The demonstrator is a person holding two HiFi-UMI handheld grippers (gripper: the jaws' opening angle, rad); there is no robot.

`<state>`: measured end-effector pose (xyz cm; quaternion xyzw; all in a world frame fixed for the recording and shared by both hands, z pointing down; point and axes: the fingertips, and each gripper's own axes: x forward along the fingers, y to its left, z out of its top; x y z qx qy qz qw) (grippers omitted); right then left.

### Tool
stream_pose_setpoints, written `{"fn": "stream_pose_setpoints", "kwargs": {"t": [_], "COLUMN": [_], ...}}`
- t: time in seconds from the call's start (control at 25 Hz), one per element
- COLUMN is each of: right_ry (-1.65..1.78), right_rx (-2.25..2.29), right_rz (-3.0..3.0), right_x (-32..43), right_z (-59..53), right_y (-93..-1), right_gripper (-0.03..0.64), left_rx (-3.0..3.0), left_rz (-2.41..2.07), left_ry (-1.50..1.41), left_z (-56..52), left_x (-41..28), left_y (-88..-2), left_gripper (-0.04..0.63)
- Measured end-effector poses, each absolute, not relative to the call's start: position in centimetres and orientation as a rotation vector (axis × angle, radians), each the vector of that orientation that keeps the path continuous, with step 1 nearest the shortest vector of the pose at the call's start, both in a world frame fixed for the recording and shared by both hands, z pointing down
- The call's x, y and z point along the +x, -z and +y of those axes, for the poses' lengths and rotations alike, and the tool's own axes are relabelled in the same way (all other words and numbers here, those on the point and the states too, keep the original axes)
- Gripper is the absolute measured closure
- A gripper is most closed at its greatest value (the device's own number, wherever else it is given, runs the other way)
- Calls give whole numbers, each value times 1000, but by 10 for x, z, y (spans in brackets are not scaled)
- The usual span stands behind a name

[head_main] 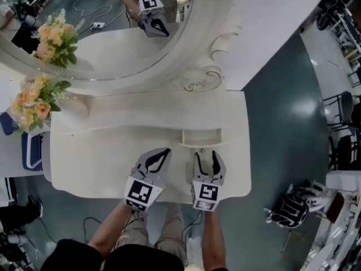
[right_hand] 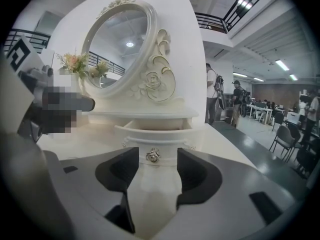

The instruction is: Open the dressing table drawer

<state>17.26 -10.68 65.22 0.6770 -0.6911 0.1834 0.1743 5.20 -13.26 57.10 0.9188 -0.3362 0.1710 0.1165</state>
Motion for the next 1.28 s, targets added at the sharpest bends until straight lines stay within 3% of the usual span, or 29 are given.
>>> {"fn": "stream_pose_setpoints", "kwargs": {"t": [0.64,1.28], "right_ry": [-382,-226], "right_rx": [2114,2240], "right_rz": [-1904,-1903], "right_x": [194,141], "right_z": [-87,-37], "right_y": [-549,-443], "right_gripper": [399,481], "left_rx": [2835,2986], "left_rz": [-899,-829], "left_ry": [-402,-277], "left_z": [-122,-86], "left_x": [63,18], "left_y": [-489,-405], "left_gripper": [595,596]}}
